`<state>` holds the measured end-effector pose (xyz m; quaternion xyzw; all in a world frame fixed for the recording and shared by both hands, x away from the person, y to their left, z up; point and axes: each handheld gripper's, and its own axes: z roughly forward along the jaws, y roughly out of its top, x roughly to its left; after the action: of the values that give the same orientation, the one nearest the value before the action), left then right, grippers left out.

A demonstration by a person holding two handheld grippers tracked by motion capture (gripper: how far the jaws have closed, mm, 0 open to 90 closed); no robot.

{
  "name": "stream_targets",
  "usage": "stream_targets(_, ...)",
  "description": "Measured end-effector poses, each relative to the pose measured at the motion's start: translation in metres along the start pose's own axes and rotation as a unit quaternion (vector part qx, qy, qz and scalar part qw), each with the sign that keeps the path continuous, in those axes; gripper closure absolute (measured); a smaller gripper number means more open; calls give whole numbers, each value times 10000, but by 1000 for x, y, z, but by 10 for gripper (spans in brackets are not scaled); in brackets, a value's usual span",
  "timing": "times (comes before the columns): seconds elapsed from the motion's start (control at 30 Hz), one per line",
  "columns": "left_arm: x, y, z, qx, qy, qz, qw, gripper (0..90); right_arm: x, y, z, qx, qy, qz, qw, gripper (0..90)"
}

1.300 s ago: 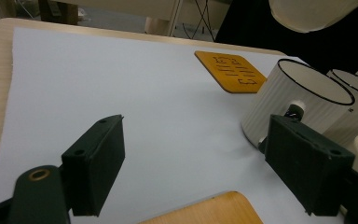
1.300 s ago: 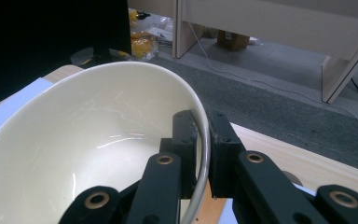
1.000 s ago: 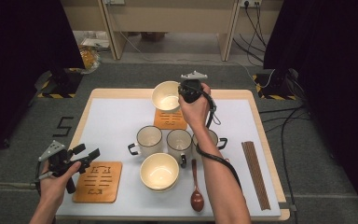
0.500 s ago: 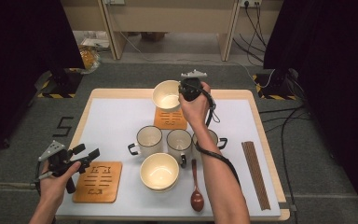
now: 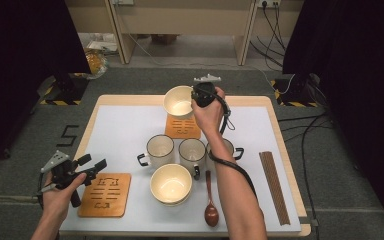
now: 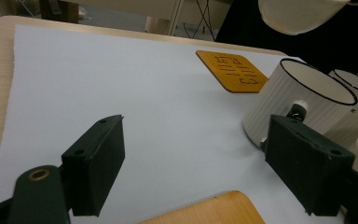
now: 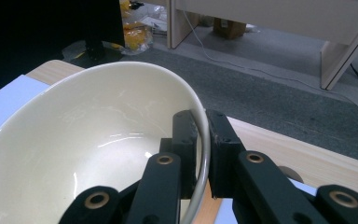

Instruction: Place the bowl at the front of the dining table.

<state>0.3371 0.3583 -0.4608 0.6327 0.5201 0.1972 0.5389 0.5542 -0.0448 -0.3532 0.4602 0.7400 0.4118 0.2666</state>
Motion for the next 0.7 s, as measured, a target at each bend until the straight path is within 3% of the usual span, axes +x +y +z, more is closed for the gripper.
stream_targets(0.7, 0, -1, 1, 23, -10, 3, 10000, 192, -4, -2, 11, 149, -8, 45, 9999, 832)
